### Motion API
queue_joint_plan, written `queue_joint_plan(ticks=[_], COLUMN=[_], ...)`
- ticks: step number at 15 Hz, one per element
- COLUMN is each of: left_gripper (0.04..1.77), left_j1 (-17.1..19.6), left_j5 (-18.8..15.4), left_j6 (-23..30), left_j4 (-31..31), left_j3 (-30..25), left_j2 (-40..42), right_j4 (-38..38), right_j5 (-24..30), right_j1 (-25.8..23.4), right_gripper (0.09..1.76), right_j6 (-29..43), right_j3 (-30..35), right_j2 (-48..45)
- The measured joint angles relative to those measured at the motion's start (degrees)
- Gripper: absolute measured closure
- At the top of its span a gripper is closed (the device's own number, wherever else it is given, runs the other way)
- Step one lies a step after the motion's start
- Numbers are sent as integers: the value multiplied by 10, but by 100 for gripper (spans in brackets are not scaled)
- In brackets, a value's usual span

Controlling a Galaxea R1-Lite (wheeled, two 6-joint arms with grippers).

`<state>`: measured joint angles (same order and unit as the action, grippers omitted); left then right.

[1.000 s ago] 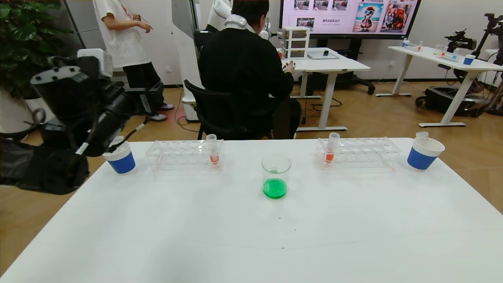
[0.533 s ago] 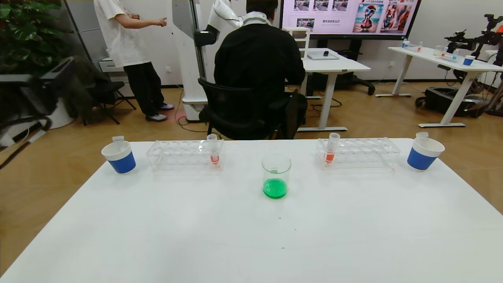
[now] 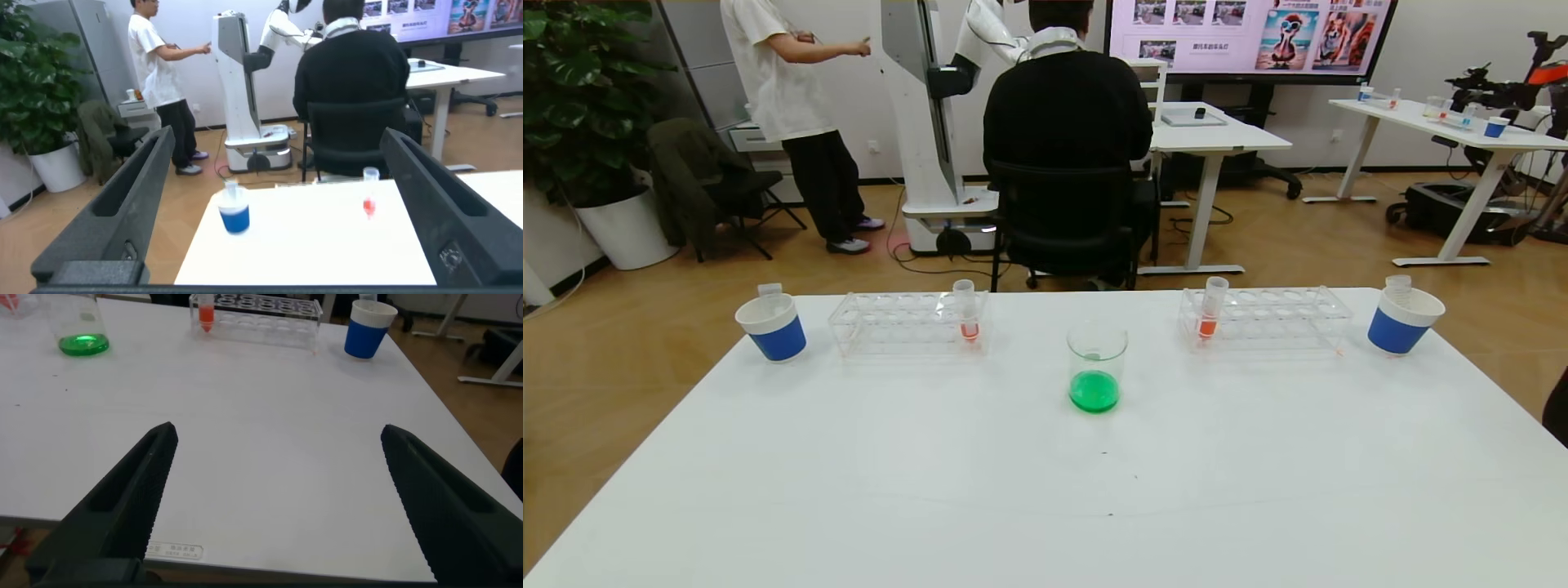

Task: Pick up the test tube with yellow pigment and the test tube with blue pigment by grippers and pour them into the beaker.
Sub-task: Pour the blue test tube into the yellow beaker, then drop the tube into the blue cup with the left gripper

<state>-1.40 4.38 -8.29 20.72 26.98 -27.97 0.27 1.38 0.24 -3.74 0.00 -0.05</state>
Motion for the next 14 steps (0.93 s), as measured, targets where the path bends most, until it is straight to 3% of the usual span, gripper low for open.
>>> queue_joint_plan(ticks=[2,6,9,11,14], left_gripper=[6,6,6,6,6], left_j1=[2,9,10,10,11], left_j5=[-6,-18,-18,-17,-53], left_j6=[17,26,28,46,52], left_j4=[-65,-88,-84,-136,-221], left_j3=[-26,-133,-221,-258,-266], left_j2=[98,233,268,277,280], right_j4=[0,0,0,0,0], right_j5=[0,0,0,0,0], right_j1=[0,0,0,0,0], right_gripper=[11,11,11,11,11], right_j6=[0,0,0,0,0], right_j3=[0,0,0,0,0], right_j2=[0,0,0,0,0])
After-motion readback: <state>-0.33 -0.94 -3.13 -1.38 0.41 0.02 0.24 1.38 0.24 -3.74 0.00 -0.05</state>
